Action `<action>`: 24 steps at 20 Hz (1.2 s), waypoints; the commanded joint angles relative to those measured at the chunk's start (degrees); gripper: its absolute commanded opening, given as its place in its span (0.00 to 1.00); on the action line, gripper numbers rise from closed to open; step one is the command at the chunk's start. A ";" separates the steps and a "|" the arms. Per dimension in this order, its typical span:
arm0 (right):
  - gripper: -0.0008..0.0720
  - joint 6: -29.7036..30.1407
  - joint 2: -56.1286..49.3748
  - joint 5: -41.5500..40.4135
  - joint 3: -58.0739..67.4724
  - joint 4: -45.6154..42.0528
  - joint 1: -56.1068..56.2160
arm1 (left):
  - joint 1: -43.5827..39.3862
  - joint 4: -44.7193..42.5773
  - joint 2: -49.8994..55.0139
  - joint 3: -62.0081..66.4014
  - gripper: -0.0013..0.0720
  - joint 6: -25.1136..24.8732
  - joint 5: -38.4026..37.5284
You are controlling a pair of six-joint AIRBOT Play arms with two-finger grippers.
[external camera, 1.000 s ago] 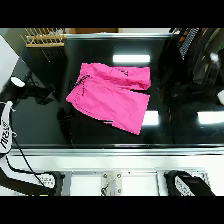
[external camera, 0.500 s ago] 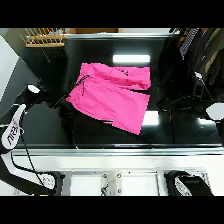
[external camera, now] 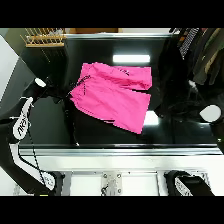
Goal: Fold the clothes and pants, and hang the long-sleeved shirts on hangers.
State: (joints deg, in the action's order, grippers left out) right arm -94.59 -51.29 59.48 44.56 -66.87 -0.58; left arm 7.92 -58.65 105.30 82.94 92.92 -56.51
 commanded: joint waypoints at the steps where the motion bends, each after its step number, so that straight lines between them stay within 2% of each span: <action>1: 0.99 -6.25 -5.40 -0.52 -6.21 0.22 -0.02 | 0.26 -0.33 -3.06 -0.50 0.04 -4.26 -3.78; 7: 0.99 0.33 -21.18 -6.99 -7.78 13.09 2.19 | 0.20 -0.28 -14.93 -15.56 0.04 -8.61 -2.08; 12: 0.98 0.31 -24.41 -11.58 -7.74 14.29 6.43 | 0.50 -0.26 -20.90 -24.20 0.04 -9.18 -0.42; 13: 0.83 0.33 -24.39 -11.72 -7.50 14.12 6.56 | 0.50 -0.26 -21.73 -25.31 0.04 -9.18 -0.42; 15: 0.16 0.33 -24.37 -11.67 -5.99 11.69 6.14 | 0.50 -0.26 -23.41 -27.30 0.04 -9.22 -0.68; 16: 0.04 0.31 -24.37 -11.67 -4.52 9.44 5.64 | 0.50 -0.24 -24.41 -28.30 0.04 -9.62 -1.29; 17: 0.02 0.26 -24.37 -11.65 -2.47 6.75 5.03 | 0.39 -0.26 -25.40 -29.31 0.04 -10.23 -1.97; 21: 0.04 -0.72 -24.39 -11.50 6.58 -0.24 2.34 | 0.26 -0.04 -30.69 -36.44 0.04 -10.25 -2.21; 22: 0.29 -0.72 -24.33 -10.97 8.74 -0.15 1.40 | 0.02 -0.09 -31.89 -38.27 0.04 -10.25 -2.21; 23: 0.70 -0.70 -24.13 -9.31 10.82 -0.22 0.42 | -0.35 -0.09 -33.16 -40.11 0.04 -10.27 -2.14; 24: 0.95 -0.70 -23.52 -7.17 12.46 -0.22 -0.76 | -0.83 -0.09 -34.40 -41.66 0.04 -10.29 -1.79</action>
State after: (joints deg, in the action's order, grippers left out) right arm -94.96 -75.40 49.12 51.81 -64.97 0.99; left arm 7.81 -58.83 74.28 45.91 82.83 -58.35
